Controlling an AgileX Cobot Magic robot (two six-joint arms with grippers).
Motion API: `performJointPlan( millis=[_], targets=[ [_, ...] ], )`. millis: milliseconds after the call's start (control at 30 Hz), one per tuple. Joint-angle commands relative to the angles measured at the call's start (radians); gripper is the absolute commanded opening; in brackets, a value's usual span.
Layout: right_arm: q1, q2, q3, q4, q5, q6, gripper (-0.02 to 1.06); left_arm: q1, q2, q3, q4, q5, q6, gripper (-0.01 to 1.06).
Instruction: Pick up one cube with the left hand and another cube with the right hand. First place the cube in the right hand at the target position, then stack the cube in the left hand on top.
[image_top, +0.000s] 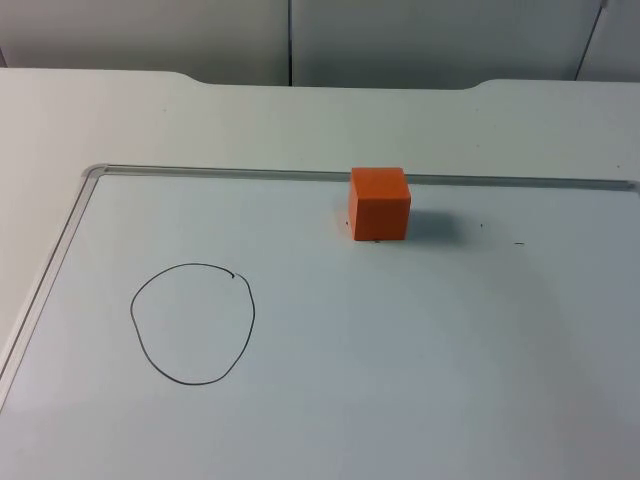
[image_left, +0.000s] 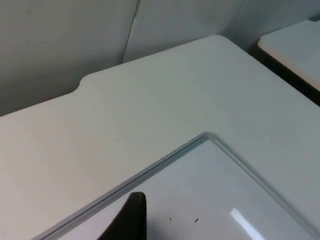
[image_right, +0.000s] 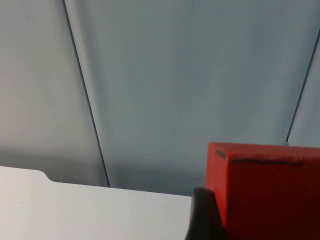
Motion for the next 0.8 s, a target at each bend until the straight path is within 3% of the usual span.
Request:
performJointPlan(
  millis=[0, 267, 333, 367, 433, 500, 533, 567, 667, 767],
  targets=[
    [0.004, -0.011, -0.009, -0.002, -0.004, -0.008, 0.0, -0.047, 0.104, -0.072, 0.101, -0.069, -0.144, 1.04],
    [0.004, -0.011, -0.009, -0.002, 0.008, -0.018, 0.0, -0.049, 0.288, -0.167, 0.251, -0.08, -0.405, 1.04],
    [0.004, -0.009, -0.009, -0.002, 0.01, -0.024, 0.0, -0.049, 0.354, -0.21, 0.373, -0.06, -0.59, 1.04],
    [0.004, -0.009, -0.009, -0.002, 0.01, -0.024, 0.0, -0.049, 0.354, -0.21, 0.373, -0.06, -0.59, 1.04],
    [0.004, -0.009, -0.009, -0.002, 0.019, -0.037, 0.0, -0.049, 0.396, -0.247, 0.52, -0.023, -0.759, 1.04],
    [0.004, -0.009, -0.009, -0.002, 0.021, -0.045, 0.0, -0.049, 0.437, -0.308, 0.726, 0.057, -0.979, 1.04],
    [0.004, -0.009, -0.009, -0.002, 0.021, -0.045, 0.0, -0.049, 0.437, -0.308, 0.726, 0.057, -0.979, 1.04],
    [0.004, -0.009, -0.009, -0.002, 0.021, -0.045, 0.0, -0.049, 0.46, -0.349, 0.837, 0.102, -1.07, 1.04],
    [0.004, -0.009, -0.009, -0.002, 0.021, -0.045, 0.0, -0.067, 0.536, -0.507, 1.148, 0.313, -1.324, 1.04],
    [0.004, -0.009, -0.009, -0.002, 0.023, -0.058, 0.0, -0.078, 0.565, -0.562, 1.211, 0.378, -1.368, 1.04]
  ],
)
